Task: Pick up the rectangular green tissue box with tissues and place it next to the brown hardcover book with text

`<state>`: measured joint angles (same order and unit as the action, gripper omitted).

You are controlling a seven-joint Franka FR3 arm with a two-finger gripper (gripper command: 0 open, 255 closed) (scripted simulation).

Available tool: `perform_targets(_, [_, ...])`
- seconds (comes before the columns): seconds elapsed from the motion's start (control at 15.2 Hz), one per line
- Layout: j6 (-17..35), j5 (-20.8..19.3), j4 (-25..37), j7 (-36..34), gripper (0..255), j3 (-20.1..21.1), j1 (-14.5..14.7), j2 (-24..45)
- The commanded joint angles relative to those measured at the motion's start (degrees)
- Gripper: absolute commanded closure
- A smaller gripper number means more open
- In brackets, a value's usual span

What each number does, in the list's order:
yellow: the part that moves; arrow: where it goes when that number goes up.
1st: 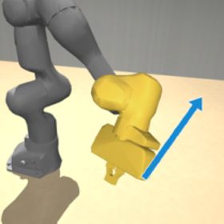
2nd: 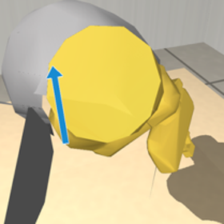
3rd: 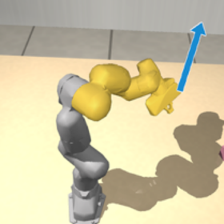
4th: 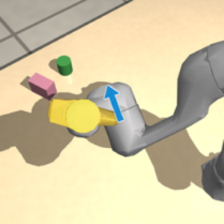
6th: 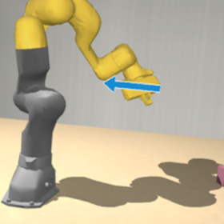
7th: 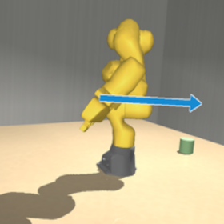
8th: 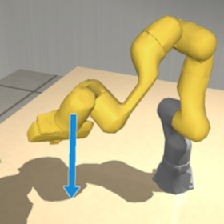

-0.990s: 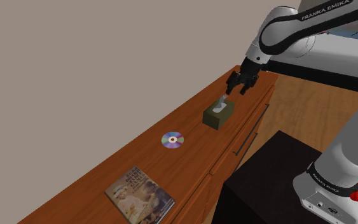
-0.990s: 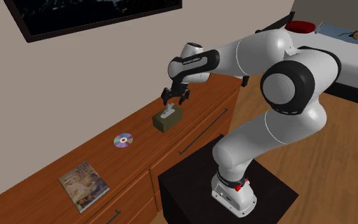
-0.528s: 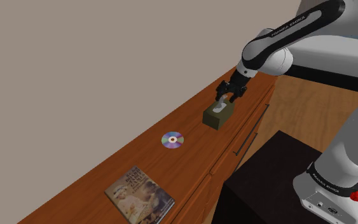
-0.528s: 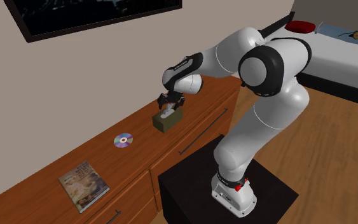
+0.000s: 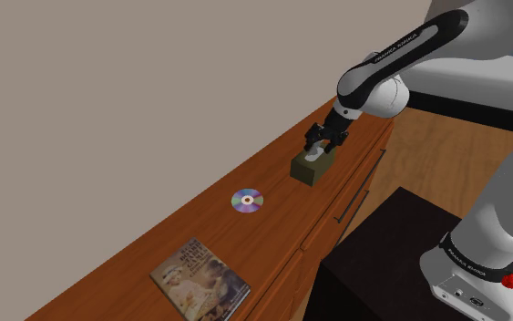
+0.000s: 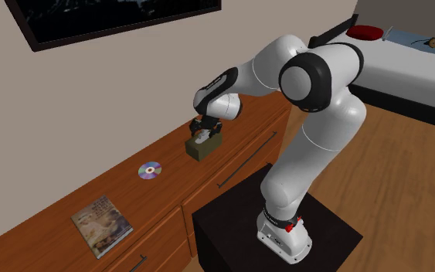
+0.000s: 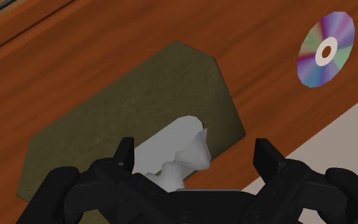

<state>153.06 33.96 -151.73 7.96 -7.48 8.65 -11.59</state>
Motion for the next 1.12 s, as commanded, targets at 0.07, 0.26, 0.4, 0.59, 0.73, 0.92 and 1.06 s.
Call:
perform_targets(0.07, [0.1,0.1,0.0,0.1,0,0.0,0.0,0.1])
perform_targets(0.26, [0.1,0.1,0.0,0.0,0,0.0,0.0,0.1])
perform_targets(0.4, [0.1,0.1,0.0,0.0,255,0.0,0.0,0.1])
perform_targets(0.59, [0.1,0.1,0.0,0.1,255,0.0,0.1,0.1])
perform_targets(0.73, [0.2,0.2,0.1,0.2,255,0.0,0.1,0.3])
perform_targets(0.92, [0.1,0.1,0.0,0.1,255,0.0,0.0,0.1])
perform_targets(1.06, [-1.4,-1.8,0.3,-1.7,255,0.4,-0.7,-1.3])
